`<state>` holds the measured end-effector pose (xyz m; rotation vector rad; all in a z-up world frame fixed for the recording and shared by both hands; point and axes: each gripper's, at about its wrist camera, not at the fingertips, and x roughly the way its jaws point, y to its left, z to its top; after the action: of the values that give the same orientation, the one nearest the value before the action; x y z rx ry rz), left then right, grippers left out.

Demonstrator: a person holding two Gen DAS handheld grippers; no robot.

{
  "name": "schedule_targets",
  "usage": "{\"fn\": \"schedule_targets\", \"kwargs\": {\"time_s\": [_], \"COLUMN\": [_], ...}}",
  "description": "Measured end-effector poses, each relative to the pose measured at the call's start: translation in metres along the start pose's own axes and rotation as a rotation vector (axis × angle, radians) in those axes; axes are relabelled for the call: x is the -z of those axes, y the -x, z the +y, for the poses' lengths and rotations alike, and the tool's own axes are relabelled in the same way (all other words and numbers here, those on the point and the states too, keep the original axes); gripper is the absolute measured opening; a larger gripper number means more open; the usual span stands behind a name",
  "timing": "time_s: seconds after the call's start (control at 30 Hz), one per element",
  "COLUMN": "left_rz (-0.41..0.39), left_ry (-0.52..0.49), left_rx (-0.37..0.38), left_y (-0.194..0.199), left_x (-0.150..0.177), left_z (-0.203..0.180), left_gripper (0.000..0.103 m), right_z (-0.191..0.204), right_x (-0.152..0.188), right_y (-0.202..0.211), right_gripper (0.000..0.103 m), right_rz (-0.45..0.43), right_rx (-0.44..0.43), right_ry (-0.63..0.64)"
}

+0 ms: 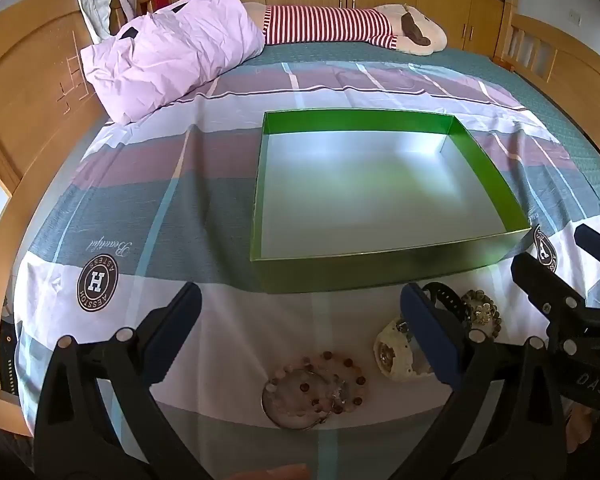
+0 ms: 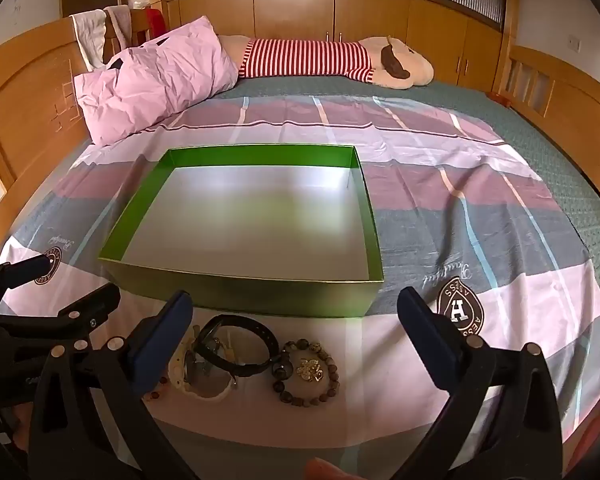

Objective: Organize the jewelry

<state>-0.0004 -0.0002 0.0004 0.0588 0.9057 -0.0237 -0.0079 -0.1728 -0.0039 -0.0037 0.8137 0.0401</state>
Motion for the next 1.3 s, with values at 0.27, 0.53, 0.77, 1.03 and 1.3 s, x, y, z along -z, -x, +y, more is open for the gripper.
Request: {"fn": "schedule_targets", "kwargs": {"time_s": [0.27, 0.53, 0.77, 1.03, 1.3], "left_rz": [0.007, 0.010, 0.012, 0.014, 0.022], "left_ry": [0.002, 0.005, -0.001, 0.004, -0.007], "left_rx": [0.003, 0.005, 0.002, 0.000, -0.007], "left_y": [0.0003, 0.0014, -0.0015, 0.0030, -0.0054], "left_x": [0.0000, 0.0005, 0.0023, 0.0046, 0.0018], "left_z": [0.0001, 0.0021, 0.0017, 0.0081, -0.0018], "left_gripper": [0.101, 0.101, 0.101, 0.101, 0.101], "right_z": [-0.0020, -0.0010, 0.0001, -0.0001, 0.0004], "right_x": [0.0006, 0.0017, 0.0007, 0.0015, 0.0015], "right_y": [0.0010, -0.0015, -0.0010, -0.0011, -0.0019], "right_gripper": [0.102, 0.102, 0.102, 0.102, 0.102], "right_rz": [0.008, 0.012, 0.011, 0.008, 0.009], "right_rx": [-0.003, -0.007, -0.007, -0.005, -0.007], "right_ry": [-0.001, -0.002, 0.000, 0.001, 0.000]}}
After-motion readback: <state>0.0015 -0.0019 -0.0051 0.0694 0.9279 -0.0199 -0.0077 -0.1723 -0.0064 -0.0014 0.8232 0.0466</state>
